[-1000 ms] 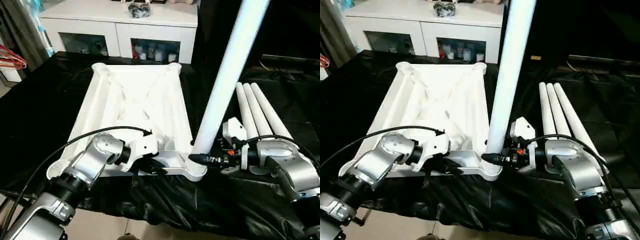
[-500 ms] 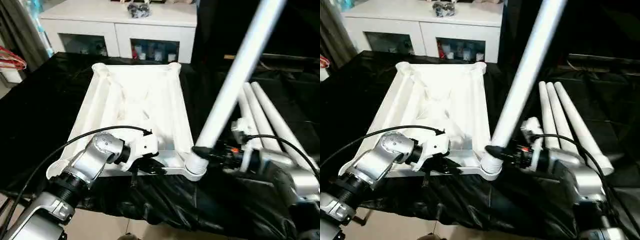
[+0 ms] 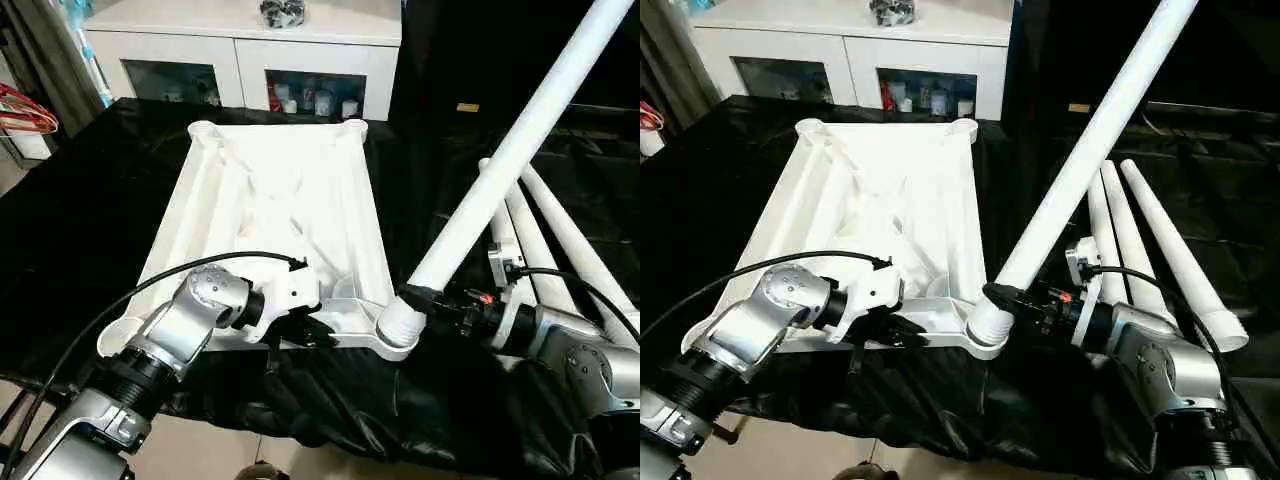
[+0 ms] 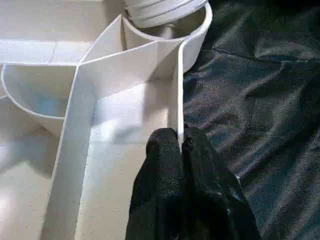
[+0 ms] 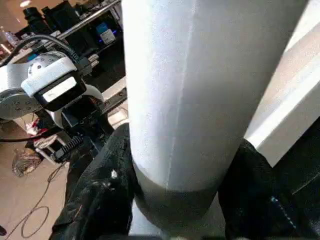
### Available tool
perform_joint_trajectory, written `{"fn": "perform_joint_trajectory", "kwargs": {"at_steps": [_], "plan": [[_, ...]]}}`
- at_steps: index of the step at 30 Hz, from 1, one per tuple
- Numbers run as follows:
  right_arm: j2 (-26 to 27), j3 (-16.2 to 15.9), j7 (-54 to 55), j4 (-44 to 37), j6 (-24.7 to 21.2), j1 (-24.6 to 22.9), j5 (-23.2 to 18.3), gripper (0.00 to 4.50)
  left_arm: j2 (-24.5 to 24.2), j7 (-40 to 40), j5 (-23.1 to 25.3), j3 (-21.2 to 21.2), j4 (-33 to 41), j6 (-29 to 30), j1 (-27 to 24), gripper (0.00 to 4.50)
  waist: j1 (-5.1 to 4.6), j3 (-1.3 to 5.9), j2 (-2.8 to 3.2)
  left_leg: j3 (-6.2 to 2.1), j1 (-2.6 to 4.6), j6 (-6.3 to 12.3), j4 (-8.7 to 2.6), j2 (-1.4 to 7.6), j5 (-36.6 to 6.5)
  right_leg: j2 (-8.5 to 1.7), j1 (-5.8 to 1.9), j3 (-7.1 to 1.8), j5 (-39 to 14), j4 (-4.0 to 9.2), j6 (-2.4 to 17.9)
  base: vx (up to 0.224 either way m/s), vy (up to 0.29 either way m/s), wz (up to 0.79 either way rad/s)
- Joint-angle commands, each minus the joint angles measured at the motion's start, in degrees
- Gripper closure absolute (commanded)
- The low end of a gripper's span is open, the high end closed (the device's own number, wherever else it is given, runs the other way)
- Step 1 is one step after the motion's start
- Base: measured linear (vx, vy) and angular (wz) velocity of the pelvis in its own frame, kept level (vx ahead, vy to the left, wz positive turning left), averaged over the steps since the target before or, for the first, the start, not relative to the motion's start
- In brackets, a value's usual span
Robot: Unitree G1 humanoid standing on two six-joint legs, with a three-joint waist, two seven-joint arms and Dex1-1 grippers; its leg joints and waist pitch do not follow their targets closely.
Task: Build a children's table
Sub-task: Insert table leg to table base
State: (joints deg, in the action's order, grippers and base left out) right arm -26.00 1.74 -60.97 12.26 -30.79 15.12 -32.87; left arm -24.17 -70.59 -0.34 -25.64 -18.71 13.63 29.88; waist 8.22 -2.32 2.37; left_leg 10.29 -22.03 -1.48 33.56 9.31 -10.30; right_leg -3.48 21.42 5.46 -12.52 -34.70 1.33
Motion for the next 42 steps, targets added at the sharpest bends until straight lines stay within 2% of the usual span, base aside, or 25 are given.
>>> {"fn": "perform_joint_trajectory", "kwargs": {"at_steps": [1, 7, 12, 13, 14, 16, 20, 24, 25, 29, 33, 36, 41, 42], "plan": [[-1.1, 0.01, 1.66, -1.35, 0.5, -0.3, 1.97, 2.64, -0.22, -1.24, 0.22, -1.3, 1.11, 0.61, -1.09, 4.5, 0.0, 3.45, -0.18, -2.0, 1.17, 3.06, -3.61, 5.12, -8.01, -6.66, -2.33, -3.77, -3.3, 3.72, 12.15, 0.0, 0.0, 0.0], [-1.34, -2.08, 2.76, -2.43, 2.49, -0.66, 4.82, 2.64, -0.19, -0.73, 0.49, -1.15, 0.85, 0.42, -0.94, 4.5, -0.03, 3.33, -0.13, -2.05, 1.22, 2.61, -3.67, 5.12, -9.04, -6.66, -2.29, -3.79, -5.68, 3.97, 11.6, 0.0, 0.0, 0.0], [0.44, -1.36, 5.32, -3.19, 3.15, -2.31, 5.09, 2.64, 0.11, -0.14, 0.57, -1.06, 0.74, 0.4, -0.95, 4.5, -0.02, 3.38, 0.0, -2.11, 1.33, 2.29, -3.71, 5.16, -9.64, -6.74, -2.25, -3.87, -5.9, 3.97, 11.5, 0.0, 0.0, 0.0], [0.38, -1.91, 5.4, -3.43, 3.65, -2.78, 5.82, 2.64, 0.1, -0.1, 0.56, -1.05, 0.79, 0.42, -0.96, 4.5, -0.02, 3.32, 0.28, -2.15, 1.26, 2.21, -3.7, 5.12, -9.8, -6.69, -2.22, -3.87, -5.81, 3.98, 11.43, 0.0, 0.0, 0.0], [0.14, -2.71, 5.29, -3.87, 4.14, -3.3, 6.62, 2.65, 0.1, -0.06, 0.56, -1.04, 0.81, 0.43, -0.95, 4.5, -0.13, 3.34, 0.1, -2.13, 1.29, 2.09, -3.73, 5.14, -10.2, -6.65, -2.22, -3.87, -5.88, 4.01, 11.34, 0.0, 0.0, 0.0], [-0.79, -5.02, 4.68, -5.28, 5.63, -4.36, 8.79, 2.65, 0.14, 0.13, 0.59, -0.99, 0.76, 0.39, -0.86, 4.5, -0.09, 3.31, 0.35, -2.15, 1.37, 1.8, -3.75, 5.09, -10.99, -6.69, -2.23, -3.89, -6.59, 4.12, 11.17, 0.0, 0.0, 0.0], [-2.14, -8.21, 4.21, -7.79, 7.97, -6.09, 12.22, 2.65, 0.18, 0.42, 0.67, -0.95, 0.5, 0.28, -0.66, 4.5, -0.13, 3.41, 0.23, -2.18, 1.2, 2.18, -3.67, 5.03, -9.94, -6.62, -2.36, -3.94, -4.84, 3.9, 10.74, 0.0, 0.0, 0.0], [-1.3, -7.65, 5.62, -9.0, 8.23, -7.38, 12.02, 2.65, 0.21, 0.72, 0.72, -0.88, 0.49, 0.28, -0.7, 4.5, -0.16, 3.35, 0.12, -2.22, 1.25, 2.49, -3.75, 5.07, -10.71, -6.69, -2.37, -3.95, -6.63, 4.18, 10.57, 0.0, 0.0, 0.0], [-0.56, -6.76, 6.98, -9.5, 8.49, -8.29, 11.63, 2.65, 0.21, 0.93, 0.71, -0.81, 0.66, 0.37, -0.83, 4.5, -0.18, 3.33, 0.28, -2.25, 1.3, 2.4, -3.82, 5.13, -11.23, -6.69, -2.21, -3.97, -7.23, 4.24, 10.5, 0.0, 0.0, 0.0], [0.61, -5.11, 10.41, -10.7, 10.31, -12.13, 11.61, 2.65, 0.27, 1.89, 0.84, -0.45, 0.81, 0.47, -1.19, 4.5, -0.27, 3.18, 0.29, -2.3, 1.4, 1.86, -4.03, 5.11, -12.95, -6.68, -2.14, -4.01, -9.71, 4.55, 9.93, 0.0, 0.0, 0.0], [0.9, -4.7, 12.2, -11.2, 11.83, -14.17, 12.83, 2.65, 0.38, 2.43, 0.84, -0.18, 0.82, 0.54, -1.27, 4.5, -0.34, 2.96, 0.47, -2.32, 1.57, 1.27, -4.23, 5.04, -14.95, -6.69, -2.03, -4.11, -12.3, 4.91, 9.27, 0.0, 0.0, 0.0], [0.56, -5.32, 12.79, -12.04, 12.66, -15.4, 13.91, 2.65, 0.42, 2.64, 0.88, -0.11, 0.84, 0.49, -1.31, 4.5, -0.35, 2.83, 0.54, -2.4, 1.8, 0.64, -4.43, 5.1, -16.65, -6.77, -1.98, -4.18, -15.19, 5.32, 8.45, 0.0, 0.0, 0.0], [-1.11, -8.65, 11.78, -14.08, 13.27, -15.49, 16.28, 2.65, 0.36, 2.74, 0.94, -0.42, 1.07, 0.4, -1.46, 4.5, -0.44, 2.91, 0.42, -2.45, 1.7, 0.73, -4.48, 5.06, -16.06, -6.72, -2.11, -4.24, -14.01, 5.13, 8.4, 0.0, 0.0, 0.0], [-1.54, -9.37, 11.33, -14.16, 13.3, -15.18, 16.55, 2.65, 0.36, 2.73, 0.98, -0.51, 1.06, 0.38, -1.44, 4.5, -0.48, 2.91, 0.16, -2.39, 1.63, 0.98, -4.47, 5.05, -15.49, -6.71, -2.17, -4.23, -13.62, 5.13, 8.39, 0.0, 0.0, 0.0]]}}
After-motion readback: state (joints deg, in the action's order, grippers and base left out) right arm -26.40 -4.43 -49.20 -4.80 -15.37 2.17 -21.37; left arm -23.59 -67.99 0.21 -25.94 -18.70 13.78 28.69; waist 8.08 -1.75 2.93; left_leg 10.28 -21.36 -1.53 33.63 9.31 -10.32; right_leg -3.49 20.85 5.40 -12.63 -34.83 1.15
